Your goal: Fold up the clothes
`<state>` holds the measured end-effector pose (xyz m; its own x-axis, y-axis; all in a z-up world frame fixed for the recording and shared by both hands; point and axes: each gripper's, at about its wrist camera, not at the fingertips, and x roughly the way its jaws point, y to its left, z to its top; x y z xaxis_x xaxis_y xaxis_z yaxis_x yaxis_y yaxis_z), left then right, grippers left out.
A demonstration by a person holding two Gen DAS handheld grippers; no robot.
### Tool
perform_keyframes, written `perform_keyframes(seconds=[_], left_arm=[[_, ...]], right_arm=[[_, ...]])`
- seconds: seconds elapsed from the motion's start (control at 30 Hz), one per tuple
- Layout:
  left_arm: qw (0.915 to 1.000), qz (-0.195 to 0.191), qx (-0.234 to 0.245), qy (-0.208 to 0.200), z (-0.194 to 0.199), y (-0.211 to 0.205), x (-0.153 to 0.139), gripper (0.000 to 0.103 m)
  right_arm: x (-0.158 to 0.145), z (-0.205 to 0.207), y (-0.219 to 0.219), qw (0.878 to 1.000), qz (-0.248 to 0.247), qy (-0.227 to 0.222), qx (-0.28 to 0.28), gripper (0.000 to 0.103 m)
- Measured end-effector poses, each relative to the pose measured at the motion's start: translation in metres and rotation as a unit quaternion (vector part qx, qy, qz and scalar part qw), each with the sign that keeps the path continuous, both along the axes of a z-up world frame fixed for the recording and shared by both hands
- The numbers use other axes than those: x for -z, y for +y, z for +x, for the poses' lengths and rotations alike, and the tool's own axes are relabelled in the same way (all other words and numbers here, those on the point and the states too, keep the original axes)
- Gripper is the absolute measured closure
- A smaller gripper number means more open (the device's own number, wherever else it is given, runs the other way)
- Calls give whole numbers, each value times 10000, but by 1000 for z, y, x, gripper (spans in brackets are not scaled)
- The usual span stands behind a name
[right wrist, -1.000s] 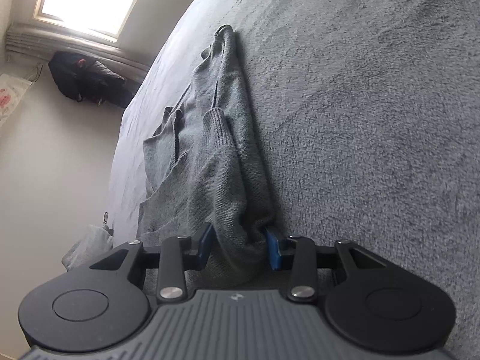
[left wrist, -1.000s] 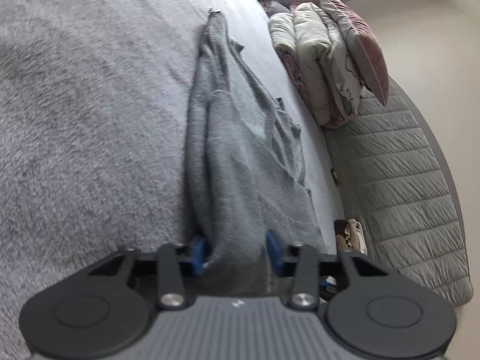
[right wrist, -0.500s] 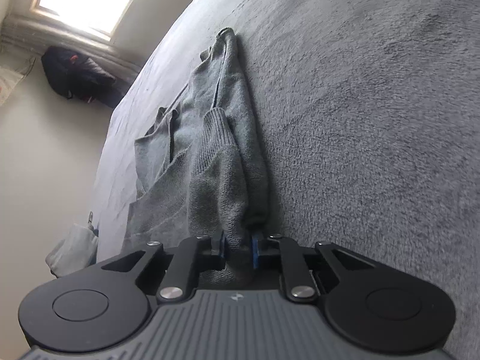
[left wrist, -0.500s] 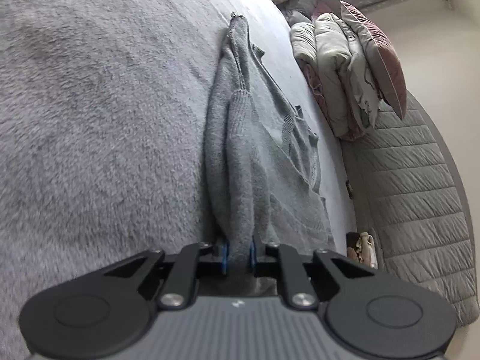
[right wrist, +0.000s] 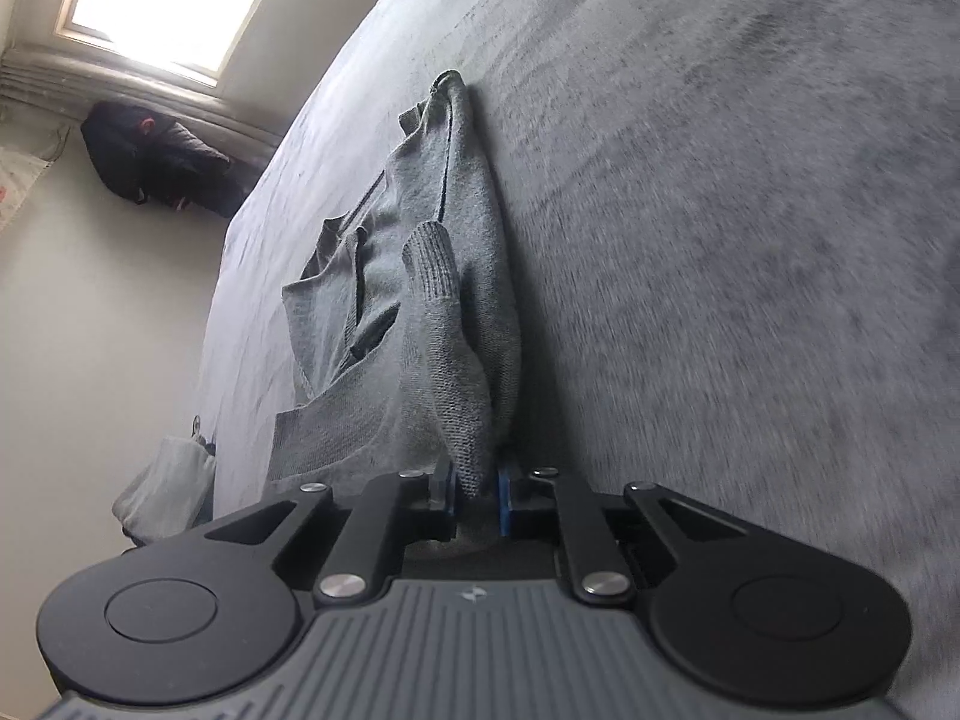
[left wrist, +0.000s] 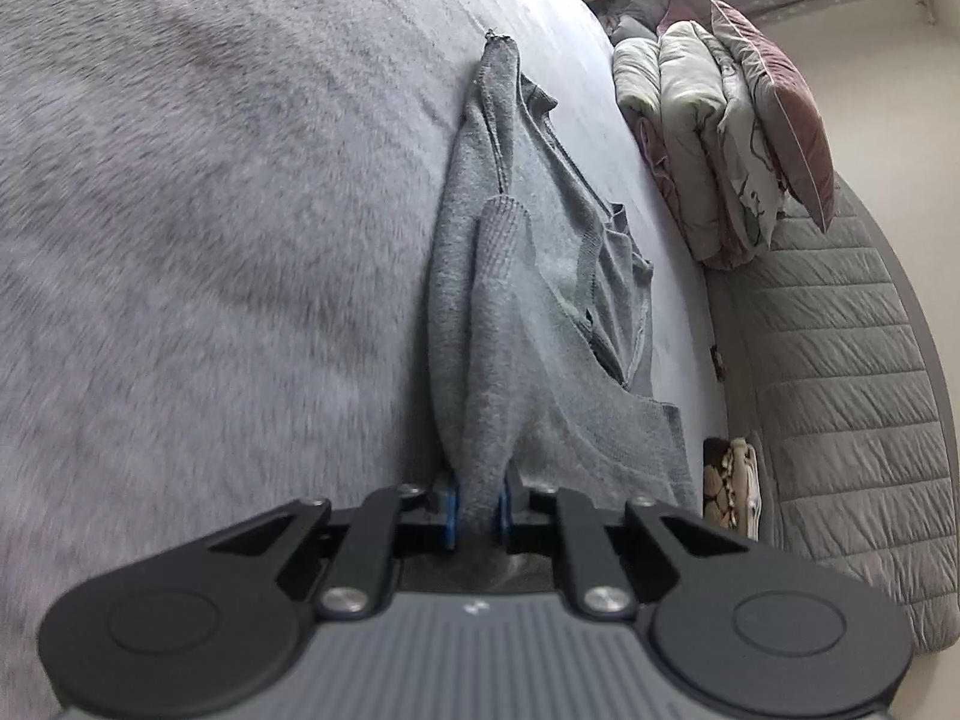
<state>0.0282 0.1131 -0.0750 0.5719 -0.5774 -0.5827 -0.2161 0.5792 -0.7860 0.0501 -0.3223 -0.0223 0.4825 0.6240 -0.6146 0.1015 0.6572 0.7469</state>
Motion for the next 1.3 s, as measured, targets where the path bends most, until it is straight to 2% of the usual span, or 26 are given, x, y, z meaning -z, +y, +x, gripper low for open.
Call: perform_keyframes(seconds=[0.57,0.7,0.83,0.93,1.03,1.07,1.13,1.2,1.23,1.3], left_arm=[[9993,-43,382,47,-74,0,-19,91],[9988,38,477,74,-78,0,-11,91],[9983,-100,496,288,-75,2,16,90],[9980,-293,498,260,-77,6,25,89],[9977,-313,591,129,-79,7,25,86],[9975,-356,609,103,-80,7,25,85],[9966,-430,699,87,-79,8,22,78],[9951,-456,877,33,-78,9,15,59],[9947,-448,927,-17,-78,10,11,53],[9945,-399,955,-145,-78,13,2,32]], right_arm=[[-10,-73,-12,9995,-26,114,-292,90],[-1,-78,-13,9994,-43,164,-291,90],[19,-75,-13,9992,-164,276,-242,89],[32,-78,-16,9994,-73,290,-190,89],[31,-78,-18,9994,-55,227,-273,88],[30,-78,-19,9993,-39,214,-307,85],[29,-76,-21,9991,57,229,-340,81],[26,-77,-23,9991,91,223,-338,76],[25,-77,-23,9992,87,207,-341,71],[20,-76,-26,9993,-4,147,-329,68]])
